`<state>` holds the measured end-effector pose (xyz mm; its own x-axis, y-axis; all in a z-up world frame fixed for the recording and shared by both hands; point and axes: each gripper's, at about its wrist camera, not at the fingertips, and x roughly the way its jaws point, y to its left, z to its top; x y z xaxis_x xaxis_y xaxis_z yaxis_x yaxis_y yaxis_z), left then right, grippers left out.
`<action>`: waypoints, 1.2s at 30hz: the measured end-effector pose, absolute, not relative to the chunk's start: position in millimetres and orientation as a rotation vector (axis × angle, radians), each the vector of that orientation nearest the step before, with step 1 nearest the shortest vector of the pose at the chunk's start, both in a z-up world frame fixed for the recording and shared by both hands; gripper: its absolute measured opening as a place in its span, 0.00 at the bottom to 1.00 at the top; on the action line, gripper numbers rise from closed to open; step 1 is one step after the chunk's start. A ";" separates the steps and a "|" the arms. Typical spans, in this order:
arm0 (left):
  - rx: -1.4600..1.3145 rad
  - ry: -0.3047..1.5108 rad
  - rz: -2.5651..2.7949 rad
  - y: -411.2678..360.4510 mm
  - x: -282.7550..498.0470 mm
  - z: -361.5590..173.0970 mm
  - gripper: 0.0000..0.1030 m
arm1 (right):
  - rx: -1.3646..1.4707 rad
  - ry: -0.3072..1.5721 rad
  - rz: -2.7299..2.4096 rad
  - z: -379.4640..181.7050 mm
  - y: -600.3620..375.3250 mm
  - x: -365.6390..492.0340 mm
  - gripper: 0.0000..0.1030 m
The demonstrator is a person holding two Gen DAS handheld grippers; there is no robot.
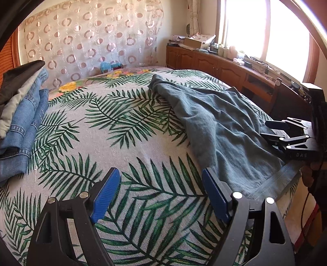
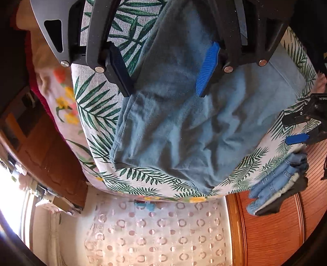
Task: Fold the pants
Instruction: 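Move the left tool to the shorts hem and close on it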
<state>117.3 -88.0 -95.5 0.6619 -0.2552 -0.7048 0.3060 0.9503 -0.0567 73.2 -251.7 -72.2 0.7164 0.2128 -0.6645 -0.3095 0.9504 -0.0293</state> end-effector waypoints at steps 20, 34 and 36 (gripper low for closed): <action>0.032 0.821 -0.506 -125.0 79.7 -90.5 0.73 | -0.051 0.694 0.275 -65.1 -261.0 -4.6 0.65; 0.030 0.854 -0.552 -132.3 69.3 -95.2 0.44 | -0.058 0.691 0.288 -67.3 -261.4 -15.7 0.64; 0.037 0.857 -0.555 -132.9 68.4 -95.2 0.43 | -0.049 0.691 0.281 -67.1 -262.7 -16.6 0.64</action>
<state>68.3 -132.9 -95.2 0.5225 -0.4487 -0.7250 0.4776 0.8584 -0.1871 -16.6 -262.7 -67.1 0.7341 0.2396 -0.6354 -0.2721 0.9611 0.0480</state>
